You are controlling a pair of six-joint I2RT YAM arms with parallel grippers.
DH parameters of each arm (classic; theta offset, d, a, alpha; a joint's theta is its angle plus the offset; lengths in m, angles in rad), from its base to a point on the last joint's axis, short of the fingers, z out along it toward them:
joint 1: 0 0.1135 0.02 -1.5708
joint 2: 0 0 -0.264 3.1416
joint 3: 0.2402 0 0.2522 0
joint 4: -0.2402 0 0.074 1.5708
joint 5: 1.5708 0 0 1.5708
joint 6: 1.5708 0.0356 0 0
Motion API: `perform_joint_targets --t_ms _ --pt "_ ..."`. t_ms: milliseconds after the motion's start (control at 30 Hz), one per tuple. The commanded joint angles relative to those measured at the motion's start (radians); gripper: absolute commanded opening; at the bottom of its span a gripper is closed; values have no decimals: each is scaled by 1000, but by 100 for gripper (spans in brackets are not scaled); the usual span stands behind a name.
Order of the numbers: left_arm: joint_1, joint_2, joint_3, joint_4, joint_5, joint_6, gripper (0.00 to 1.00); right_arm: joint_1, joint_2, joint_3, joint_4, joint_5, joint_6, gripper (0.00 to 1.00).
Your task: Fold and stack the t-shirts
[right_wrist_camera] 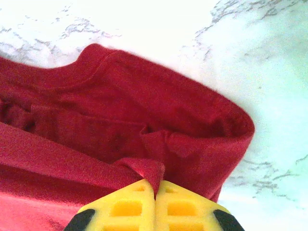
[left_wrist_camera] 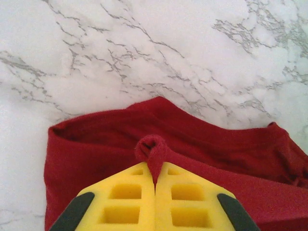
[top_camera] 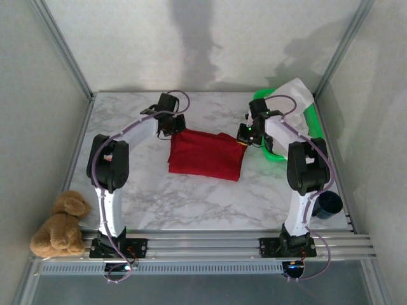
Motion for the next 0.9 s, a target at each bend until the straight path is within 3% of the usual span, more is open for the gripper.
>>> perform_joint_targets --t_ms 0,300,500,567,633,667,733,867 --pt "37 37 37 -73 -118 45 0 -24 37 23 -13 88 10 0" --pt "48 80 41 -67 -210 70 0 -25 98 98 -27 178 15 0" --pt "65 153 79 -39 -100 82 0 -25 202 204 -110 145 5 1" --pt "64 179 129 -72 -68 90 8 -25 196 208 -119 139 4 10" --pt "66 181 167 -99 -82 100 31 -26 169 207 -133 135 -3 36" --pt "66 175 181 -112 -100 104 41 -25 153 207 -139 135 -6 44" --pt "70 143 200 -130 -124 109 48 -24 104 210 -157 134 -14 50" --pt "81 52 189 -132 -84 81 52 -19 9 212 -206 94 -17 51"
